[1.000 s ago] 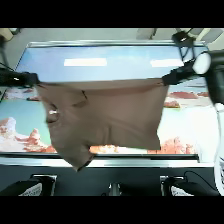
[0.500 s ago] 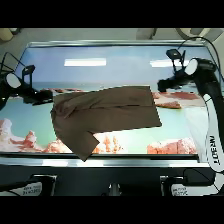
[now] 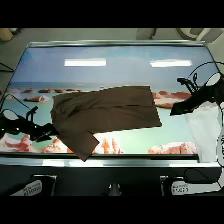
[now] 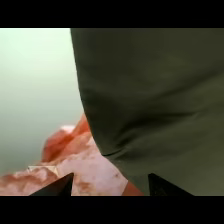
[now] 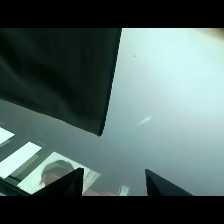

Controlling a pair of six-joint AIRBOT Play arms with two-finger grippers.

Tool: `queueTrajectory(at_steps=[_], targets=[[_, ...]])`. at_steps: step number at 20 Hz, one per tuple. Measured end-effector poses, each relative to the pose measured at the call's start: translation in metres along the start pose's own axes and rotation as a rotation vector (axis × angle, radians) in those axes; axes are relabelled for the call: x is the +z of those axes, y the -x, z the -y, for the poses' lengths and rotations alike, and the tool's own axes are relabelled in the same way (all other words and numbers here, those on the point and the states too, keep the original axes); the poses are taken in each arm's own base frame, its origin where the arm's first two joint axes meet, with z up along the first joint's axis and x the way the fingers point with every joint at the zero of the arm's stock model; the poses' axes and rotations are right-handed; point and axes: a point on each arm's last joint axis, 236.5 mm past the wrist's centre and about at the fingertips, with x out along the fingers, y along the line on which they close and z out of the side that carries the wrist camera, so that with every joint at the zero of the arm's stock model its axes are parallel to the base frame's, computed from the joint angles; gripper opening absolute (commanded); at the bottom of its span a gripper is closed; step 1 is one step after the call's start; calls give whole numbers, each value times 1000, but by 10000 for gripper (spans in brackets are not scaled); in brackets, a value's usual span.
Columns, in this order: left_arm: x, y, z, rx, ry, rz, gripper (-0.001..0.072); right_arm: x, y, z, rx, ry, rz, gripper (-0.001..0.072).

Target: Fold the shirts.

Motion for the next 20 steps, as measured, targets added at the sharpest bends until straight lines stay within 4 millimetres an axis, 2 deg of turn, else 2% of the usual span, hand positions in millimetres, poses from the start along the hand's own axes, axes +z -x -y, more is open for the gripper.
queueTrajectory(at_steps=[1, 3, 4, 5, 7, 8, 9, 12, 14, 15, 16, 17, 18, 20], targets=[[0, -5, 2, -17, 11, 13, 574, -3, -2, -1, 11, 2, -6, 483], [5, -13, 6, -34, 24, 52, 534, -8, -9, -5, 40, 9, -18, 503], [8, -15, 7, -37, 26, 69, 524, -11, -13, -6, 54, 10, -27, 539], [11, -17, 10, -43, 27, 87, 445, -15, -19, -7, 67, 8, -40, 564], [21, -20, 12, -40, 31, 135, 222, -18, -34, -11, 113, -9, -48, 567], [25, -21, 13, -37, 36, 154, 66, -17, -42, -15, 144, -18, -49, 566], [29, -21, 15, -40, 38, 171, 33, -15, -49, -19, 173, -28, -42, 566], [36, -16, 20, -46, 37, 209, 33, -8, -72, -31, 228, -30, -49, 556], [40, -8, 25, -51, 28, 239, 33, -6, -89, -35, 234, -36, -76, 521], [43, -4, 28, -55, 22, 259, 34, -5, -95, -42, 256, -45, -89, 377], [45, 1, 30, -57, 13, 277, 33, -3, -101, -47, 262, -42, -95, 67], [46, 7, 33, -60, 5, 294, 33, 1, -108, -49, 259, -37, -93, 20], [50, 14, 37, -63, -7, 318, 32, 5, -110, -49, 245, -27, -88, 19], [62, 43, 51, -75, -54, 400, 31, 25, -97, -47, 208, 8, -26, 19]])
